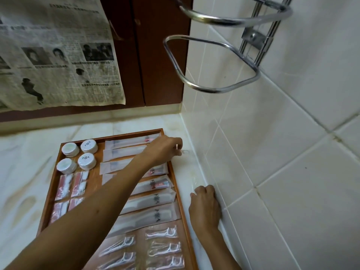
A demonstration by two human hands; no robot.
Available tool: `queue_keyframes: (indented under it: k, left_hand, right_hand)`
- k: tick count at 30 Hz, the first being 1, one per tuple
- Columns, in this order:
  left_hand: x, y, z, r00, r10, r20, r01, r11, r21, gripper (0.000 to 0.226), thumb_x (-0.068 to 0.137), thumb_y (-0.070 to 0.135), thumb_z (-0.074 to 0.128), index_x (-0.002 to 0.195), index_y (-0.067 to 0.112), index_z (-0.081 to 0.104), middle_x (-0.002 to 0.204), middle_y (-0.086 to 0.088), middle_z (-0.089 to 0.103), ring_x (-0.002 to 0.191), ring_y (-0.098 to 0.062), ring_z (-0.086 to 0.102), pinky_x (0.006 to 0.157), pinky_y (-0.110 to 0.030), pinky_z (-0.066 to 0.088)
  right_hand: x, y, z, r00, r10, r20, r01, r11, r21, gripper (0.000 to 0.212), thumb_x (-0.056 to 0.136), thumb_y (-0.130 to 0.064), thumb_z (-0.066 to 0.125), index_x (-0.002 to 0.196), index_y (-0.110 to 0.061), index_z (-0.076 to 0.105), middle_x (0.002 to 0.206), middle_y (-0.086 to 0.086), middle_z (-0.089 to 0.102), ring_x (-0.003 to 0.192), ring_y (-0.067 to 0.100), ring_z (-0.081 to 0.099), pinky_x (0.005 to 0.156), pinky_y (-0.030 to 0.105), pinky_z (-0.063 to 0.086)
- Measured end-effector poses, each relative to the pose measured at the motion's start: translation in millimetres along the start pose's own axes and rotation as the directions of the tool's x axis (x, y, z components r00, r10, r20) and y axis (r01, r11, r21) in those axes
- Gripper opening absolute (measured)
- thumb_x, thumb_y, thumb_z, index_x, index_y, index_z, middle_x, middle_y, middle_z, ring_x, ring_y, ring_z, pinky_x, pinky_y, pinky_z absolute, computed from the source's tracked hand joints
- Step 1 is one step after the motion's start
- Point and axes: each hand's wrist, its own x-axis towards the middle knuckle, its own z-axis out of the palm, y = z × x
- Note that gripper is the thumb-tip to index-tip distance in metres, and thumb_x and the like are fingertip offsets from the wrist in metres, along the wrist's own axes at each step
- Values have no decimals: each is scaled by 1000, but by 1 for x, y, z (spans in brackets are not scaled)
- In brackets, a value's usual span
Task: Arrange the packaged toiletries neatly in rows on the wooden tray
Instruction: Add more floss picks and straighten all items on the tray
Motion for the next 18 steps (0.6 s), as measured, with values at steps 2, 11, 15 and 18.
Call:
queue_keyframes:
  k: [2, 11, 15, 18]
  left_hand:
    - [-23, 3, -3, 998, -62, 6, 62, 989, -136, 11, 93, 24, 62, 101, 18, 68, 92, 0, 70, 72, -7, 58, 64, -23, 44]
    - [-149, 13, 24, 973, -220, -75, 181, 920, -349, 17, 101, 30, 47, 108, 22, 59, 101, 2, 66, 90, -17, 61, 75, -35, 47]
    - [-199, 20, 36, 951, -300, -70, 261, 906, -333, 21, 99, 41, 46, 115, 31, 37, 88, 2, 66, 77, -15, 61, 66, -29, 46]
    - [-233, 27, 40, 930, -349, -113, 280, 875, -395, 26, 97, 42, 49, 107, 34, 26, 64, 2, 57, 58, -7, 56, 55, -25, 41]
  right_hand:
    - [-2, 0, -3, 999, 21, 28, -21, 999, 24, 22, 102, -34, 42, 109, -21, 59, 113, 0, 52, 94, 17, 61, 71, 27, 48]
    - [-35, 3, -18, 992, -61, -114, 99, 924, 370, 11, 96, -18, 55, 86, -20, 58, 84, 0, 63, 80, 23, 59, 65, 38, 51]
    - [-50, 1, -29, 982, -157, -106, 190, 830, 524, 10, 94, -16, 61, 87, -22, 65, 77, -7, 68, 73, 12, 64, 61, 32, 54]
    - [-60, 0, -32, 972, -235, -14, 191, 753, 630, 16, 92, -12, 64, 100, -22, 73, 87, -19, 68, 84, -5, 64, 71, 7, 48]
